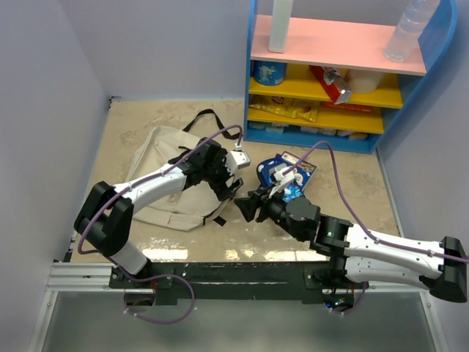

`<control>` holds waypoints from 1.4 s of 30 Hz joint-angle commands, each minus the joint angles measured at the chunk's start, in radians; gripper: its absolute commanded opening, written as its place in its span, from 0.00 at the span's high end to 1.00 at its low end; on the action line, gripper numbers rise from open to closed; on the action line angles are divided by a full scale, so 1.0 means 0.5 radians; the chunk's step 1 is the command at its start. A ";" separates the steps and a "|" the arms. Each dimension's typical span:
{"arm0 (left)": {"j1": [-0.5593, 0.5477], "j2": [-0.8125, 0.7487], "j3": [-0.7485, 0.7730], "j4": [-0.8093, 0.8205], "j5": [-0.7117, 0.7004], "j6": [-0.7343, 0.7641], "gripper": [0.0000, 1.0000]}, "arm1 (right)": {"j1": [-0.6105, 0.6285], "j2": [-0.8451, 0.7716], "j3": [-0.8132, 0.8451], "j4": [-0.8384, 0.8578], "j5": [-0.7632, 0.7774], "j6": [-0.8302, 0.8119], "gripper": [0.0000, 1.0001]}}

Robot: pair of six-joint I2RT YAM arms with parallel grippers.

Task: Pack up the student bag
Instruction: Unzip the student bag at the center of the board.

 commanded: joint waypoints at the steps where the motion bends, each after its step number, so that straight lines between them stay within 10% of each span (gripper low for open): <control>1: -0.080 -0.004 -0.041 0.209 -0.521 -0.022 0.00 | -0.005 -0.174 -0.030 -0.082 0.234 0.090 0.43; 13: -0.084 0.089 -0.093 0.224 -0.638 -0.013 0.09 | -0.005 -0.218 -0.033 -0.172 0.363 0.111 0.52; 20: -0.084 0.073 -0.029 0.144 -0.574 -0.028 0.50 | -0.002 -0.199 -0.033 -0.193 0.381 0.117 0.58; 24: -0.059 0.070 0.002 0.089 -0.586 -0.019 1.00 | -0.002 -0.175 -0.048 -0.190 0.384 0.142 0.62; 42: 0.346 -0.430 0.165 -0.196 -0.056 0.008 1.00 | -0.124 0.711 0.203 0.132 0.228 0.056 0.76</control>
